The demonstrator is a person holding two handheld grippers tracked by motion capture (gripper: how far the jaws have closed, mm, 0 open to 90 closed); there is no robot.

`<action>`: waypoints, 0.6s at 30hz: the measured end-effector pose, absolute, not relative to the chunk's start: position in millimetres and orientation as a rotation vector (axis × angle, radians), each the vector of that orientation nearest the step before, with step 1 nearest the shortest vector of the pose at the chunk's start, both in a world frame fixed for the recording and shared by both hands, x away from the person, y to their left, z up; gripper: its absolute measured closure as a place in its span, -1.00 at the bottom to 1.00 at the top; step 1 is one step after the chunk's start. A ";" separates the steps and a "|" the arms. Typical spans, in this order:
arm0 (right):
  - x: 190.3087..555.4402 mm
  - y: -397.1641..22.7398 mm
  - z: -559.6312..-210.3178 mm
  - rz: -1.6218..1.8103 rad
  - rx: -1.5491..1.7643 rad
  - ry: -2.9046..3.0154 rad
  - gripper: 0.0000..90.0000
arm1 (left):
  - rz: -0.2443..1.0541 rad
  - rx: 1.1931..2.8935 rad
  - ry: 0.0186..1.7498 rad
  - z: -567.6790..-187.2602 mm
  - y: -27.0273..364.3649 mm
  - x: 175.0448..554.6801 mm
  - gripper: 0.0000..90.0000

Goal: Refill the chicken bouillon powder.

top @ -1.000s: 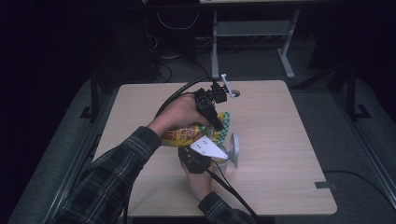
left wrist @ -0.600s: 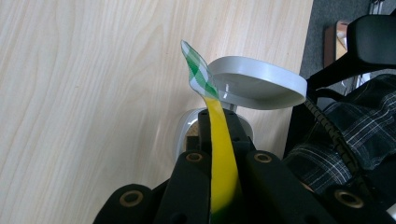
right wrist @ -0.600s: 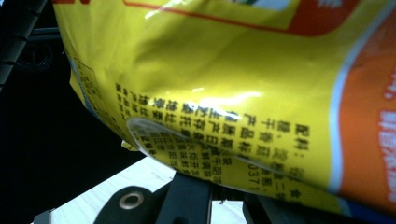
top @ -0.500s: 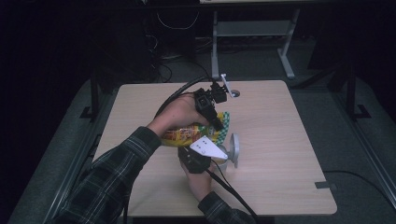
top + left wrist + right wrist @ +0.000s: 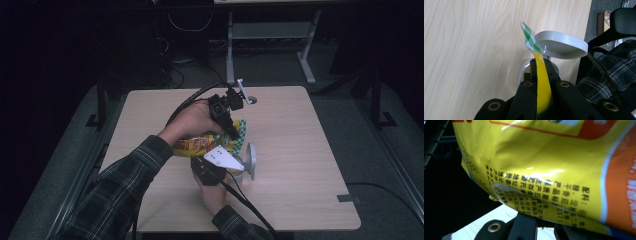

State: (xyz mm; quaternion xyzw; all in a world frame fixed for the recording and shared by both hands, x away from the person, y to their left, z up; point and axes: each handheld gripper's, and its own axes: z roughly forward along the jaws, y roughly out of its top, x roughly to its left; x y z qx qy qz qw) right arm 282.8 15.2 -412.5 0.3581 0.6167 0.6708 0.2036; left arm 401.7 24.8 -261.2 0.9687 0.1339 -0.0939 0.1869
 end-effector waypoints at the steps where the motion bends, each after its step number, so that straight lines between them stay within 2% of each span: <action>1: 282.7 15.2 -412.4 1.872 1.000 1.720 1.00 | -0.262 2.727 0.378 -261.0 24.7 401.7 1.00; 18: 282.8 14.6 -411.6 1.874 0.998 1.719 1.00 | -0.268 2.730 0.383 -260.7 23.7 401.6 1.00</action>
